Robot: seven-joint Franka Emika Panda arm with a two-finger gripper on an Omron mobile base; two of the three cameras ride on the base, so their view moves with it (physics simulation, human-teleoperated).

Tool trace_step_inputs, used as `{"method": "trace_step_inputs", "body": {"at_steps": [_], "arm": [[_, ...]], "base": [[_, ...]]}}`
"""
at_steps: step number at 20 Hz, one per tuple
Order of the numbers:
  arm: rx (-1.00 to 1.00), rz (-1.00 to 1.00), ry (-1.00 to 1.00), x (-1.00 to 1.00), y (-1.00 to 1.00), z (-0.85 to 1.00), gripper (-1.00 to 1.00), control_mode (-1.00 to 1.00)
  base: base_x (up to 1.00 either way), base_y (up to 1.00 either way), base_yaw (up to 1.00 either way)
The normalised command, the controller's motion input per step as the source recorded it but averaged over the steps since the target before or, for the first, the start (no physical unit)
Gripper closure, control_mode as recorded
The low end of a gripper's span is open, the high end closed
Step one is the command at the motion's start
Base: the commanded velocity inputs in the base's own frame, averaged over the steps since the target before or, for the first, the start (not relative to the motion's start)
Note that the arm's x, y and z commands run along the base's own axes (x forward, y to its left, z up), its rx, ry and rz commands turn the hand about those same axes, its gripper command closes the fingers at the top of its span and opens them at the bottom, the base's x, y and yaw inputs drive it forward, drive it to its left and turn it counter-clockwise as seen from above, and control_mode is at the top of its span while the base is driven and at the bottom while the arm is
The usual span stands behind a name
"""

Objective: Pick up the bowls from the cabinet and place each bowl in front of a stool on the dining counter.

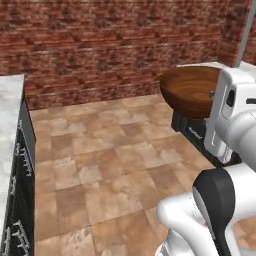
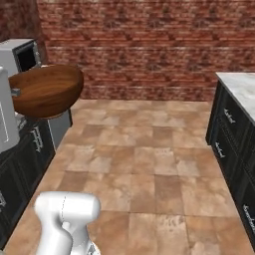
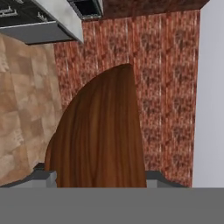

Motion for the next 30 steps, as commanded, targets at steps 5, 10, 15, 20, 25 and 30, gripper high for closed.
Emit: {"method": "trace_step_inputs", "body": {"at_steps": [5, 10, 15, 20, 25, 30], "arm": [[0.00, 0.00, 0.00, 0.00, 0.00, 0.00, 1.00, 1.00], [0.00, 0.00, 0.00, 0.00, 0.00, 0.00, 1.00, 1.00], [0.00, 0.00, 0.00, 0.00, 0.00, 0.00, 1.00, 1.00], [0.00, 0.00, 0.00, 0.00, 0.00, 0.00, 1.00, 1.00], [0.00, 0.00, 0.00, 0.00, 0.00, 0.00, 1.00, 1.00], [0.00, 0.00, 0.00, 0.00, 0.00, 0.00, 1.00, 1.00]], "base": [[1.00, 0.00, -0.21], [1.00, 0.00, -0.19], [1.00, 0.00, -0.18], [1.00, 0.06, -0.11], [1.00, 0.00, 0.00], [1.00, 0.00, 0.00]]}}
